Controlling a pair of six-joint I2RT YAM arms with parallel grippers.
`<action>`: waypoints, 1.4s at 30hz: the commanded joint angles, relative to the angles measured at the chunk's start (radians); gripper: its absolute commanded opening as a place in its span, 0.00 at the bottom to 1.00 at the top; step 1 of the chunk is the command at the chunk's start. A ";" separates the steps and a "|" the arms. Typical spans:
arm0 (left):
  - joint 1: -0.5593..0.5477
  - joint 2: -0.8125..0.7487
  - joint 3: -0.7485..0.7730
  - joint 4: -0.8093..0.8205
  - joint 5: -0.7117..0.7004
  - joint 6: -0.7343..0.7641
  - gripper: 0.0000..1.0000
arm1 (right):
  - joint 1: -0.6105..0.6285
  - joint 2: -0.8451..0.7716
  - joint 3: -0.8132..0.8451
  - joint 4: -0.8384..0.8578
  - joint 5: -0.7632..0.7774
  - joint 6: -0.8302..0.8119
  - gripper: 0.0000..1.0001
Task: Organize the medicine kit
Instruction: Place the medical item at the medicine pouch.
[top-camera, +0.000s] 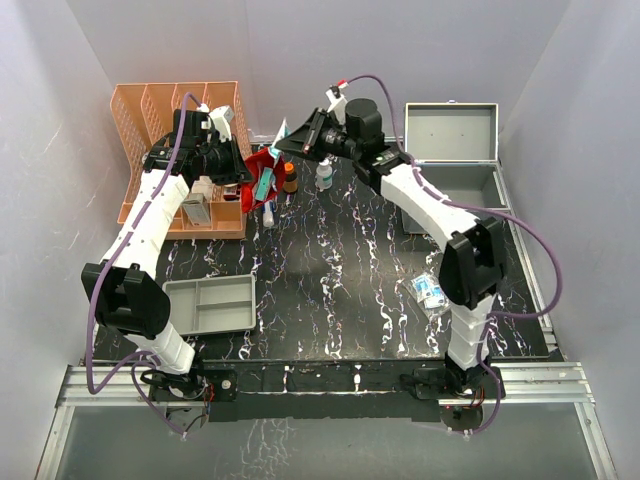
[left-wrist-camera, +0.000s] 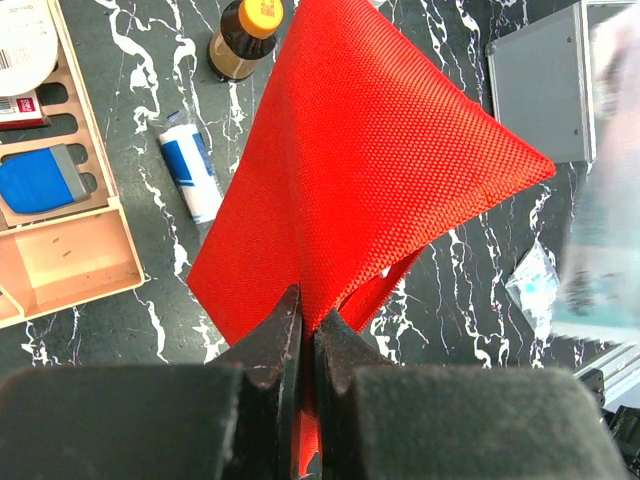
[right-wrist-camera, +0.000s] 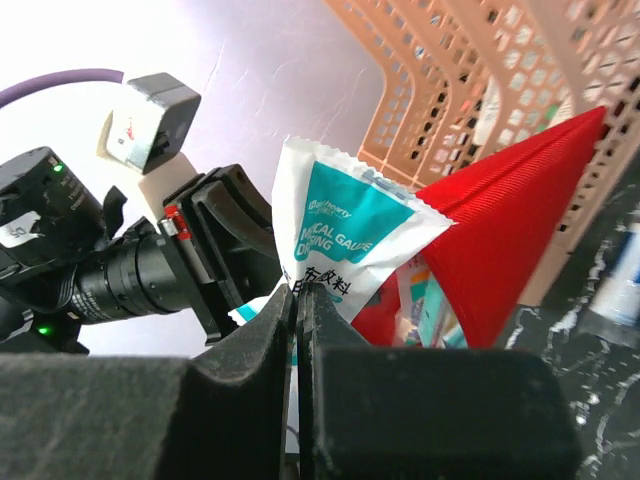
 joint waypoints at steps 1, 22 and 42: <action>-0.005 -0.038 0.029 0.003 0.028 0.003 0.00 | 0.037 0.077 0.075 0.220 -0.108 0.109 0.00; -0.005 -0.036 0.018 0.008 0.030 0.001 0.00 | 0.111 -0.094 -0.152 0.236 -0.084 0.136 0.00; -0.011 -0.045 0.015 0.006 0.037 -0.002 0.00 | 0.109 0.016 -0.153 0.168 -0.113 0.163 0.00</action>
